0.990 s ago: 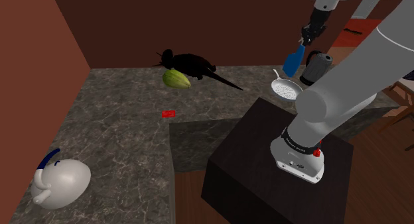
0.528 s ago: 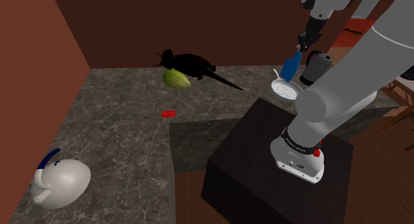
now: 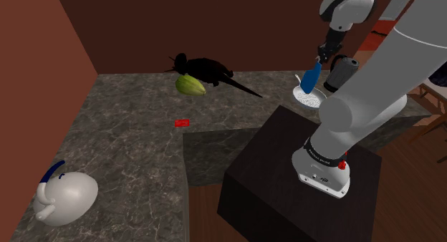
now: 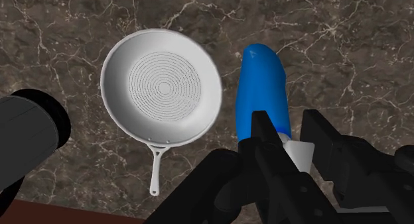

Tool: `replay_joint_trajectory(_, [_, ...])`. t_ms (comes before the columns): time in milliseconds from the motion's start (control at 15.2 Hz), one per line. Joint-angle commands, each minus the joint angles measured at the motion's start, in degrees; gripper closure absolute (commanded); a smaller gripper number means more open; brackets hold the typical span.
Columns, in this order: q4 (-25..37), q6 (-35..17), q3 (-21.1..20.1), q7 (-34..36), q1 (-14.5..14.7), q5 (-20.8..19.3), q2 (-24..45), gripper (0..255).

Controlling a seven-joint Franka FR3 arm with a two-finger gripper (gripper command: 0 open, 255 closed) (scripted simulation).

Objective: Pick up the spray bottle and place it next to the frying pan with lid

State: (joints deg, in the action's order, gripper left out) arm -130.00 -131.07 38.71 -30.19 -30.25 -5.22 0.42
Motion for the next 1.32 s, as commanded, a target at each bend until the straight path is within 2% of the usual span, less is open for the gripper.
replay_joint_trajectory(0, [-0.5, -1.5, 0.0, -0.6, -0.1, 0.9, 1.2, 255])
replay_joint_trajectory(660, [-2.8, -9.2, -0.8, -4.2, -0.9, 6.6, 7.9, 255])
replay_joint_trajectory(1254, [-3.6, -15.5, -3.6, -8.5, -3.1, 13.1, 14.6, 255])
